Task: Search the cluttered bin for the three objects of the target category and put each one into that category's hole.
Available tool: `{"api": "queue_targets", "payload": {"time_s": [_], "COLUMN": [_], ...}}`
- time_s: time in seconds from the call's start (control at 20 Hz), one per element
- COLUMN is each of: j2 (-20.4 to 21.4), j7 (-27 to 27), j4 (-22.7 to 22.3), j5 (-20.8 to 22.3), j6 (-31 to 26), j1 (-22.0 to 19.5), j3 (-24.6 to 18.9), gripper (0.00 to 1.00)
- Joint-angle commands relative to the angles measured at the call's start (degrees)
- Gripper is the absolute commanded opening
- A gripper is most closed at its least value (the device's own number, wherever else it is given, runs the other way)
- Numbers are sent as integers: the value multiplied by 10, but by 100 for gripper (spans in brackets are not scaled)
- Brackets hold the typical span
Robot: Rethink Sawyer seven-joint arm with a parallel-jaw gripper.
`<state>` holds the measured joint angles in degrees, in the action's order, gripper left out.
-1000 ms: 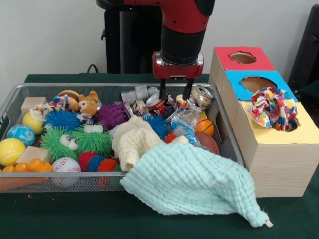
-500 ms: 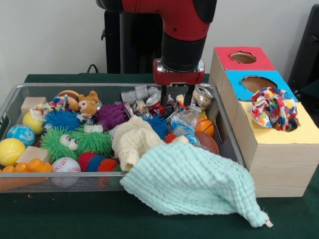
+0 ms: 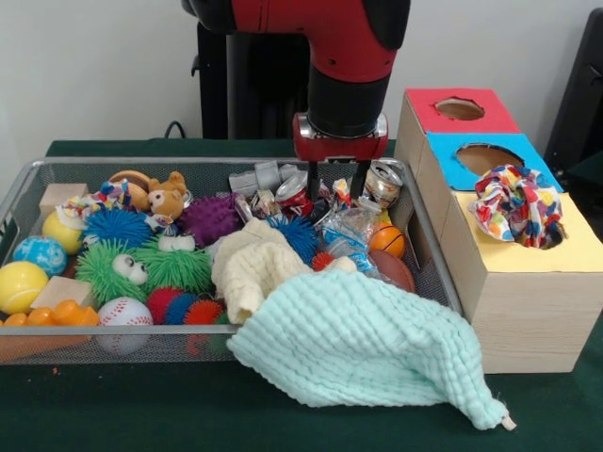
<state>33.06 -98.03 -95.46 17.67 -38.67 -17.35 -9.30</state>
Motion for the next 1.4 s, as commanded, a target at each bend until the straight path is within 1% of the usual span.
{"api": "queue_targets", "payload": {"time_s": [0.05, 0.25, 0.4, 0.75, 0.95, 1.05, 1.2, 1.4], "j2": [0, 16, 12, -44, -90, -109, -115, -101], "j7": [-45, -45, -45, -61, -66, -66, -68, -55], "j4": [-62, -82, -91, -78, -49, -31, -28, -47], "j5": [-23, -28, -23, 6, 19, 19, 12, 6], "j6": [24, 22, 36, 102, 141, 148, 144, 118], "j1": [-6, -9, -10, 0, 9, 14, 23, 25], "j3": [-43, -44, -42, -20, -4, 2, 16, 20], "gripper": [100, 100, 100, 100, 100, 100, 100, 100]}}
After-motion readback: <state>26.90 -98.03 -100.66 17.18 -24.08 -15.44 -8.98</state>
